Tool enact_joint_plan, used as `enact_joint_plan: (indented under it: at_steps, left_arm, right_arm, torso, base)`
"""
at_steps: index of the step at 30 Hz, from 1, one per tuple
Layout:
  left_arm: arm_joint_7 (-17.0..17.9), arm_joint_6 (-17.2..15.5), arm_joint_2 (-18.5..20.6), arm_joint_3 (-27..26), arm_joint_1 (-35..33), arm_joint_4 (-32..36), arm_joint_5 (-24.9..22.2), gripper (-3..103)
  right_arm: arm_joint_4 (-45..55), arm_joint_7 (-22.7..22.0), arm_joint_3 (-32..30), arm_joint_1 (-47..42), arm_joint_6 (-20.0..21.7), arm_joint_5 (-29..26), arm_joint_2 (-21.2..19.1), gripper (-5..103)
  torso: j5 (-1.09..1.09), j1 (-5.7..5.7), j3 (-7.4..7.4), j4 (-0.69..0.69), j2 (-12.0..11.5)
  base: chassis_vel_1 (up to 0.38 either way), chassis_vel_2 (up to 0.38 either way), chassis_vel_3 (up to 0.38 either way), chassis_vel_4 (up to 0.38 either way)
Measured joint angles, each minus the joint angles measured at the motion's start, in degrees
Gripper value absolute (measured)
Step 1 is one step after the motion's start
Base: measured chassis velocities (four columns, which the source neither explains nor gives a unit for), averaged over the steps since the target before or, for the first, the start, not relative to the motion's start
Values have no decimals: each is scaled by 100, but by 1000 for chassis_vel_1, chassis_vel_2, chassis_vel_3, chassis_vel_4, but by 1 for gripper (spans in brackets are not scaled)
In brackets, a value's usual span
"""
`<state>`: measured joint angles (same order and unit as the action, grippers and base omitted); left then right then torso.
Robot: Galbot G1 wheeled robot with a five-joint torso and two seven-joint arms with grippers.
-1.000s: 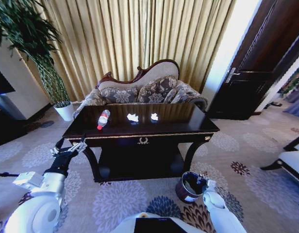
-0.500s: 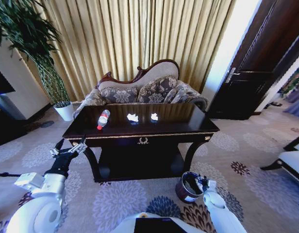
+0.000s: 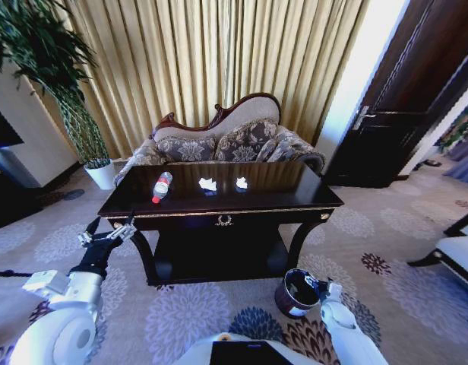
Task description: Move to the front of the table and place the trash on the table into the trash bin.
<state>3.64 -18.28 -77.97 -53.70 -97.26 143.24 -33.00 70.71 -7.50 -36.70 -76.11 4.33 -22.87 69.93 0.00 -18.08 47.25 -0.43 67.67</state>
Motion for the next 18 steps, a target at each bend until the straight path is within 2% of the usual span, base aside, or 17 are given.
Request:
enact_joint_plan:
  at_steps: [12,14,18]
  left_arm:
    - [-1,5,-5,-33,1,0,-29,100]
    - [-1,6,-1,-35,1,0,-39,100]
    - [-4,10,49,-49,2,0,-57,100]
  right_arm:
    - [244,-1,-41,-115,53,-48,24,100]
    - [412,-15,-63,-174,99,-55,18,100]
    - [1413,-20,-131,-567,128,23,-147,100]
  torso:
    - [0,0,0,0,0]
    - [2,0,0,0,0]
    - [-2,0,0,1,0]
  base:
    - [0,0,0,0]
    - [0,0,0,0]
    - [0,0,0,0]
